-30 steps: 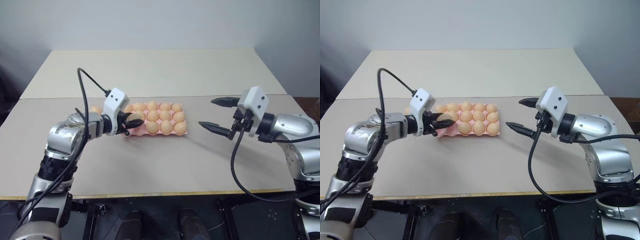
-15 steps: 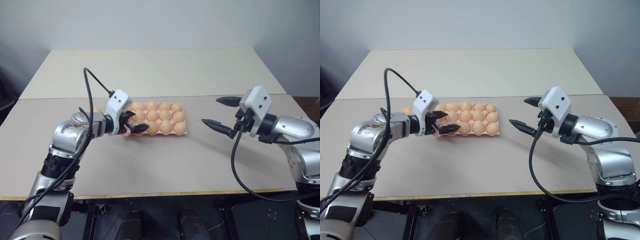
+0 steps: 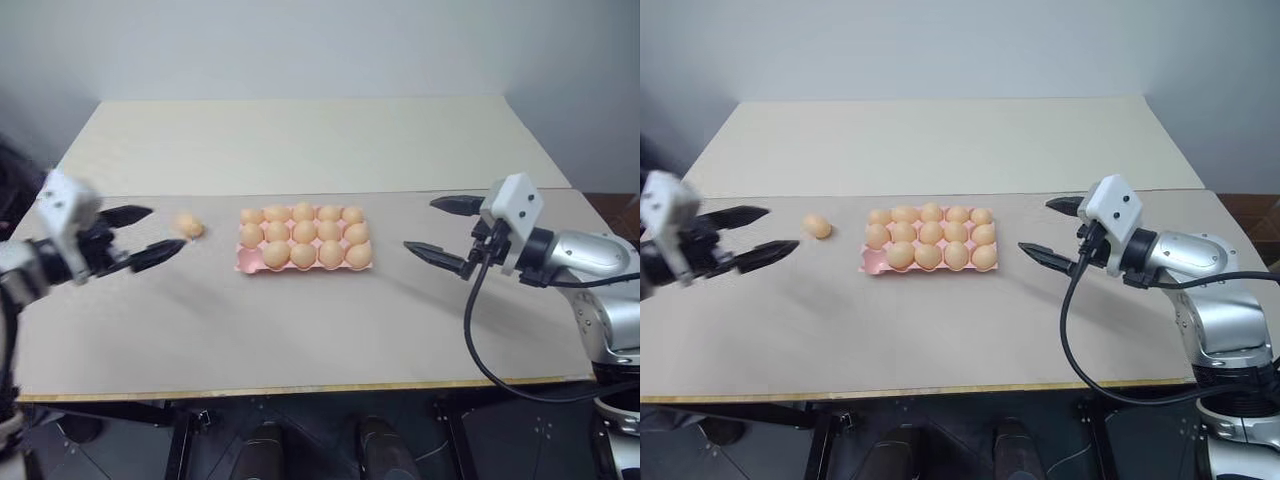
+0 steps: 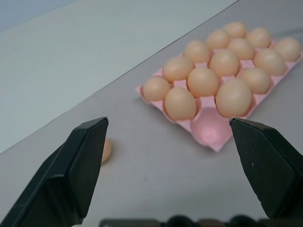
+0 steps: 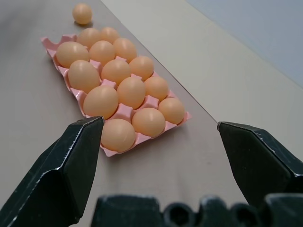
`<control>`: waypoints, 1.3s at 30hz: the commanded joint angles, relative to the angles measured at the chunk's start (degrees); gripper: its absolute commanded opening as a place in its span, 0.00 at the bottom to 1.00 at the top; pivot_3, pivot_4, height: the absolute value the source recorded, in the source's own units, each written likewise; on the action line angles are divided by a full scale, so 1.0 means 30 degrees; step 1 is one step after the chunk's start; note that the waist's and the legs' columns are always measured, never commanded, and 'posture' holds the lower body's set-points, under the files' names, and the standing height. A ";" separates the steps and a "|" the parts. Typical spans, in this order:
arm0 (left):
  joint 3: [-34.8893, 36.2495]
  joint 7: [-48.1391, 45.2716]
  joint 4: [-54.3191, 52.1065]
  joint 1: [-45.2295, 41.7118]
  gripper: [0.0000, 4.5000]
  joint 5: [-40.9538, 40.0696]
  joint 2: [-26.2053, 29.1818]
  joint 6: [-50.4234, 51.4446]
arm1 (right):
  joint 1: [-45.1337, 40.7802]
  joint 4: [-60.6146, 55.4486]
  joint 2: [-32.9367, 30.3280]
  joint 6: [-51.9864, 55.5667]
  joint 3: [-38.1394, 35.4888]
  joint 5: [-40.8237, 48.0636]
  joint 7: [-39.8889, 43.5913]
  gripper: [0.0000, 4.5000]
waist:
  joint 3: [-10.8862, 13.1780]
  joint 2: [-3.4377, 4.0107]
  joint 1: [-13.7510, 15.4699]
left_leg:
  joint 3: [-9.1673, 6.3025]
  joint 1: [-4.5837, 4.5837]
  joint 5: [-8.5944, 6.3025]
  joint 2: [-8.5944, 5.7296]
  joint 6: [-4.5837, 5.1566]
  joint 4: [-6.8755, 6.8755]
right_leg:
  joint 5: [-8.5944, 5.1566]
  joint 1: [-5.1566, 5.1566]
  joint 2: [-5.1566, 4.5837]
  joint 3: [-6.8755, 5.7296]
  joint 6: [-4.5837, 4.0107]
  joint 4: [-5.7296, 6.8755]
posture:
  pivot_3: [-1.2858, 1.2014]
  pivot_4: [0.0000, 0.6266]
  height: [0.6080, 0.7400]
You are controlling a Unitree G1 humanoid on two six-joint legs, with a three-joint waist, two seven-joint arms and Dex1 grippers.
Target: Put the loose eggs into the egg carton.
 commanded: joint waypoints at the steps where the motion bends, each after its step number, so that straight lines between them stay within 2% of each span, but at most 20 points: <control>1: 0.2765 -0.1266 -0.1431 0.2430 1.00 -0.0601 0.0447 -0.0411 | 0.0139 -0.0191 -0.0179 -0.0687 -0.0963 0.0610 0.0637 1.00 | 0.0000 0.0001 0.0061 | 0.0001 0.0001 -0.0001 -0.0002 0.0001 -0.0001 | -0.0001 0.0004 -0.0004 0.0000 0.0000 0.0001 | 0.52 0.24 1.00; 8: 0.3875 -0.0081 -0.3420 0.4544 1.00 -0.1684 -0.0373 0.0796 | 0.0585 0.0192 -0.0036 -0.0970 -0.1212 0.0728 0.1420 1.00 | -0.0001 -0.0001 0.0271 | -0.0007 0.0029 -0.0002 -0.0005 -0.0001 0.0001 | 0.0000 0.0054 -0.0021 -0.0030 0.0000 -0.0009 | 0.52 0.24 1.00; 13: 0.2904 0.1486 -0.3615 0.3997 1.00 -0.1670 -0.0550 0.1131 | 0.0008 0.0714 -0.0170 -0.0836 -0.1011 0.0466 0.1331 1.00 | -0.0001 -0.0001 0.0126 | -0.0008 0.0027 -0.0003 -0.0001 0.0000 -0.0005 | 0.0001 0.0040 -0.0013 -0.0026 -0.0001 -0.0003 | 0.52 0.24 1.00; 16: 0.1001 0.4257 -0.3217 0.1878 1.00 -0.1360 -0.1106 0.2383 | -0.0185 0.0809 -0.0250 -0.0947 -0.0887 0.0289 0.1350 1.00 | -0.0002 -0.0002 0.0197 | -0.0012 0.0032 -0.0002 -0.0004 0.0000 -0.0005 | 0.0001 0.0048 -0.0012 -0.0030 -0.0001 -0.0001 | 0.52 0.24 1.00; 20: -0.1947 0.8844 -0.1828 -0.2442 1.00 -0.0263 -0.3150 0.4508 | -0.0557 0.0849 -0.0095 -0.0981 -0.0756 0.0147 0.1183 1.00 | -0.0012 -0.0019 0.0366 | -0.0014 0.0025 -0.0002 -0.0017 0.0000 0.0008 | 0.0004 0.0053 -0.0016 -0.0031 0.0005 0.0003 | 0.52 0.24 1.00; 22: -0.3654 1.0971 -0.0085 -0.4952 1.00 0.1071 -0.4207 0.5251 | -0.0883 0.0944 -0.0057 -0.1003 -0.0647 0.0095 0.1199 1.00 | -0.0014 -0.0023 0.0432 | -0.0013 0.0004 -0.0002 -0.0019 -0.0001 0.0008 | 0.0007 0.0033 -0.0017 -0.0030 0.0008 0.0002 | 0.52 0.24 1.00; 25: -0.5019 1.3235 0.3031 -0.7961 1.00 0.2664 -0.5473 0.5395 | -0.1198 0.1114 -0.0090 -0.1077 -0.0581 -0.0001 0.1249 1.00 | -0.0021 -0.0035 0.0454 | -0.0014 -0.0004 -0.0001 -0.0021 -0.0002 0.0014 | 0.0009 0.0019 -0.0011 -0.0031 0.0007 0.0010 | 0.52 0.24 1.00; 28: -0.5577 1.5428 0.6137 -1.0459 1.00 0.3926 -0.6973 0.4970 | -0.1292 0.1140 -0.0134 -0.1127 -0.0663 -0.0003 0.1237 1.00 | -0.0021 -0.0035 0.0430 | -0.0013 -0.0014 -0.0001 -0.0026 -0.0002 0.0017 | 0.0009 0.0008 -0.0012 -0.0028 0.0007 0.0005 | 0.52 0.24 1.00; 32: -0.5469 1.7573 0.8860 -1.2283 1.00 0.4811 -0.8741 0.4527 | -0.1121 0.0793 -0.0045 -0.1091 -0.0719 0.0021 0.1042 1.00 | -0.0020 -0.0039 0.0442 | -0.0012 -0.0029 0.0001 -0.0034 -0.0005 0.0020 | 0.0009 0.0000 -0.0021 -0.0026 0.0007 0.0013 | 0.52 0.24 1.00; 39: -0.6126 1.8677 1.2670 -1.3459 1.00 0.6221 -1.0187 0.1801 | -0.0893 0.0378 -0.0067 -0.0932 -0.1063 0.0209 0.0728 1.00 | -0.0021 -0.0041 0.0476 | -0.0014 -0.0035 0.0004 -0.0038 -0.0009 0.0037 | 0.0010 -0.0005 -0.0021 -0.0027 0.0009 0.0014 | 0.52 0.24 1.00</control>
